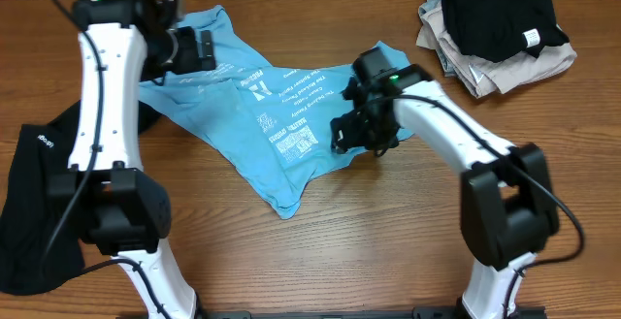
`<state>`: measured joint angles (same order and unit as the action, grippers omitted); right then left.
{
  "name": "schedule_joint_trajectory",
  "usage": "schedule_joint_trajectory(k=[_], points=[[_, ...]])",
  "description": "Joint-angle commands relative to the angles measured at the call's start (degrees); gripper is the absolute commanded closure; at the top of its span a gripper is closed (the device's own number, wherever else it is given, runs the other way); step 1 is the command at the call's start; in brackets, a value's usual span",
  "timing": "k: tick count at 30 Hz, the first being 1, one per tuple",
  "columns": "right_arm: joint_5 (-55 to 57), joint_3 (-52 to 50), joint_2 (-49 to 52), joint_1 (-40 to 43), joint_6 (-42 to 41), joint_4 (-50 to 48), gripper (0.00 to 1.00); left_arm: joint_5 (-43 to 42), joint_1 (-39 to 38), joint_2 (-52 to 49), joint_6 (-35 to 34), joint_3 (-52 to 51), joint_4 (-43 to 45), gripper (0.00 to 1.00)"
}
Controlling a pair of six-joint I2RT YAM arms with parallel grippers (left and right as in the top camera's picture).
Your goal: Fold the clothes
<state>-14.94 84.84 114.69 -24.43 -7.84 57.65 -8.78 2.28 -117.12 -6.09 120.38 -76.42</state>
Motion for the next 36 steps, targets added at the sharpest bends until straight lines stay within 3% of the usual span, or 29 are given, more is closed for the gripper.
schedule_joint_trajectory(k=[1, 9, 17, 23, 29, 33, 36], points=[[4.55, -0.24, 3.39, -0.98, -0.52, -1.81, 0.19, 1.42, -1.64, 0.87, -1.79, 0.55, 0.15, 0.0], [17.9, -0.26, 6.99, -0.96, -5.64, -1.88, 0.24, 4.94, -2.69, 0.87, -1.66, 0.52, -0.07, 0.0], [35.85, -0.26, 9.22, 1.62, -12.04, 7.15, 0.15, 8.94, -2.64, 0.87, -1.38, 0.52, -0.42, 0.0], [35.91, -0.24, 9.22, 10.29, -12.17, 12.7, 0.12, 9.4, -2.64, 0.87, 0.5, 0.52, -1.57, 0.0], [27.65, 3.08, 9.22, 26.43, -13.4, 18.75, 0.1, 9.35, -2.64, 0.87, 0.52, 0.52, -2.23, 0.0], [18.18, 9.51, 8.68, 32.76, -10.71, 23.52, 0.2, 9.4, -2.56, 0.87, 0.52, 0.52, -2.27, 0.0], [16.24, 14.84, 6.56, 34.1, -9.73, 26.51, 0.21, 9.4, -2.51, 0.85, 0.52, 0.52, -2.19, 0.0]])
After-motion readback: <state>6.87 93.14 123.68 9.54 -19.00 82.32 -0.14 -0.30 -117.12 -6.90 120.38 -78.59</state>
